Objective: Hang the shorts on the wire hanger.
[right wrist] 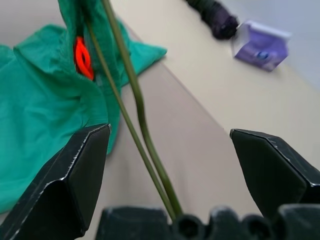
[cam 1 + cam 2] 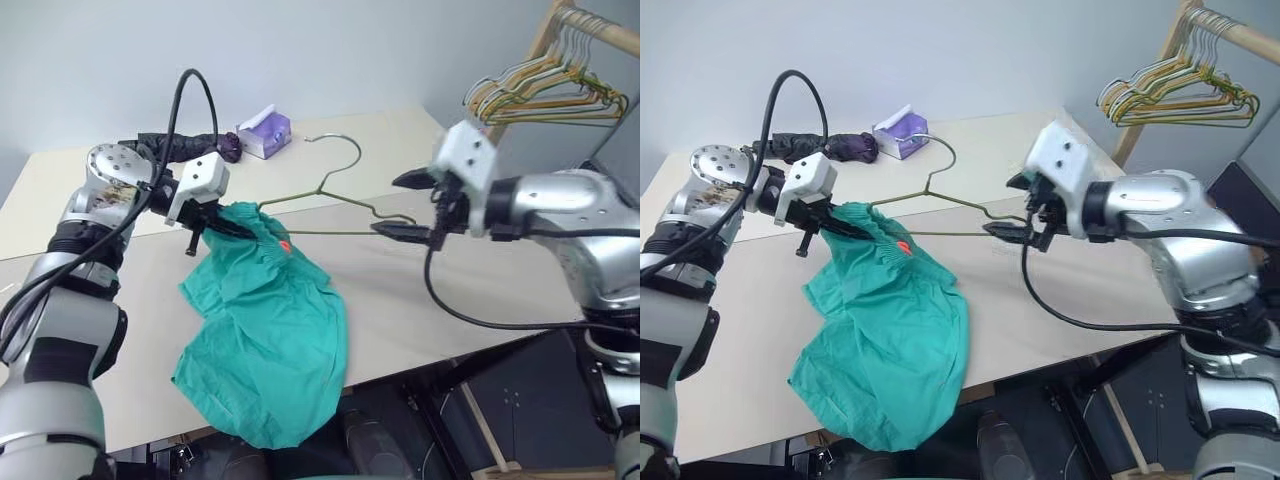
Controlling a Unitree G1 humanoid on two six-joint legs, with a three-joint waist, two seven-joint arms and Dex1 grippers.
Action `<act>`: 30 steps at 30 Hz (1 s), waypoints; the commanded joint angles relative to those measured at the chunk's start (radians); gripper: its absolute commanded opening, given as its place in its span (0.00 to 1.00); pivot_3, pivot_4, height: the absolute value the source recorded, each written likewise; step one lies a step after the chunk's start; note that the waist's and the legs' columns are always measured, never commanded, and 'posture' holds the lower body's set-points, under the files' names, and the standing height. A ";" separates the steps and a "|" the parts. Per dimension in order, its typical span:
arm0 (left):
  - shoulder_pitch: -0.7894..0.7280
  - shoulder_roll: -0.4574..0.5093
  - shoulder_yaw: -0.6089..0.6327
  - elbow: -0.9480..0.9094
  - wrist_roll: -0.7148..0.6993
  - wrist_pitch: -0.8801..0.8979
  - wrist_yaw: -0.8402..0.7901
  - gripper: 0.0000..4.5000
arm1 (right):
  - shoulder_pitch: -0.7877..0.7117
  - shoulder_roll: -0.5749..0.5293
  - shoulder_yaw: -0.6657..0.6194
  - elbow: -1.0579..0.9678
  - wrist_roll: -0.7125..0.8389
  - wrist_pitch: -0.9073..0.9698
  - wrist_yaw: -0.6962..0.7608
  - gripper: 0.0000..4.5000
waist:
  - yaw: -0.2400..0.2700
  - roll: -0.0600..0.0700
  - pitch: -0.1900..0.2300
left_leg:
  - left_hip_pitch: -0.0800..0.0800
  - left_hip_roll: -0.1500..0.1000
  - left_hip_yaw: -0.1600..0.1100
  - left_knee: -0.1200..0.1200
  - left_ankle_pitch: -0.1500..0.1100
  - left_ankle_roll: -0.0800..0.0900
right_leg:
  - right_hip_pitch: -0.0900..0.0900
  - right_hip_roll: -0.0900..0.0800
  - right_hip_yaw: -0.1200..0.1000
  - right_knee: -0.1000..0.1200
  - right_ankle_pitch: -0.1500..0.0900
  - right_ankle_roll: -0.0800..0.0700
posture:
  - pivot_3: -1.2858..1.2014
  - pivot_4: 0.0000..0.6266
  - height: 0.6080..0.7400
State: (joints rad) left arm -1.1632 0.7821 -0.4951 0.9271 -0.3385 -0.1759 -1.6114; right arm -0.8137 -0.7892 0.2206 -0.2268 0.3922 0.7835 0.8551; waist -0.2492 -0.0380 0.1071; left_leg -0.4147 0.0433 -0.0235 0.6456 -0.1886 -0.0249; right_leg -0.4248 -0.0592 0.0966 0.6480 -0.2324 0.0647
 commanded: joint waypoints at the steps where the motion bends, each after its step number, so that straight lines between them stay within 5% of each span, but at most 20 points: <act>1: -0.022 0.008 -0.001 -0.022 -0.028 -0.014 -0.003 0.00 | -0.059 0.033 0.012 0.048 -0.040 -0.029 0.014 0.96 | -0.001 0.000 0.000 | 0.000 0.000 0.000 0.000 0.000 0.000 | 0.000 0.000 0.000 0.000 0.000 0.000 | 0.44 0.04 1.00; 3: -0.024 0.010 -0.009 -0.021 -0.030 -0.020 -0.003 0.00 | -0.072 0.056 0.007 0.070 -0.039 -0.028 0.025 0.87 | -0.004 0.000 0.000 | 0.000 0.000 0.000 0.000 0.000 0.000 | 0.000 0.000 0.000 0.000 0.000 0.000 | 0.44 0.03 1.00; 14: -0.045 0.008 -0.039 0.006 -0.025 -0.058 -0.003 0.00 | -0.065 0.069 -0.039 0.030 0.006 -0.046 0.113 0.03 | -0.015 0.000 0.000 | 0.000 0.000 -0.001 0.000 0.000 0.000 | 0.000 0.000 -0.001 0.001 0.000 0.000 | 0.44 0.03 1.00; 18: -0.062 -0.006 -0.049 0.023 -0.016 -0.077 -0.003 0.00 | -0.047 0.066 -0.033 0.015 0.008 -0.055 0.158 0.01 | -0.015 0.000 0.000 | 0.000 0.000 -0.001 0.000 0.000 0.000 | 0.000 0.000 -0.001 0.001 0.000 0.000 | 0.44 0.03 1.00; 19: -0.066 -0.007 -0.052 0.027 -0.017 -0.079 -0.003 0.14 | -0.045 0.067 -0.032 0.012 0.009 -0.055 0.165 0.00 | -0.015 0.000 0.000 | 0.000 0.000 -0.001 0.000 0.000 0.000 | 0.000 0.000 -0.001 0.001 0.000 0.000 | 0.44 0.03 1.00; 30: -0.165 0.040 -0.006 0.102 -0.003 -0.084 -0.003 0.87 | 0.072 0.084 -0.079 -0.043 0.027 -0.060 0.139 0.00 | -0.015 0.000 0.000 | 0.000 0.000 -0.001 0.000 0.000 0.000 | 0.000 0.000 -0.001 0.001 0.000 0.000 | 0.45 0.04 1.00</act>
State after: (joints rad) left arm -1.2780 0.7835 -0.5386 1.0148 -0.3483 -0.2414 -1.6112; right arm -0.7434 -0.7094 0.1898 -0.2228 0.3999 0.7475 1.0061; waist -0.2638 -0.0378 0.1069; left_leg -0.4147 0.0430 -0.0245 0.6457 -0.1886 -0.0249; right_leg -0.4249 -0.0593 0.0961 0.6489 -0.2323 0.0649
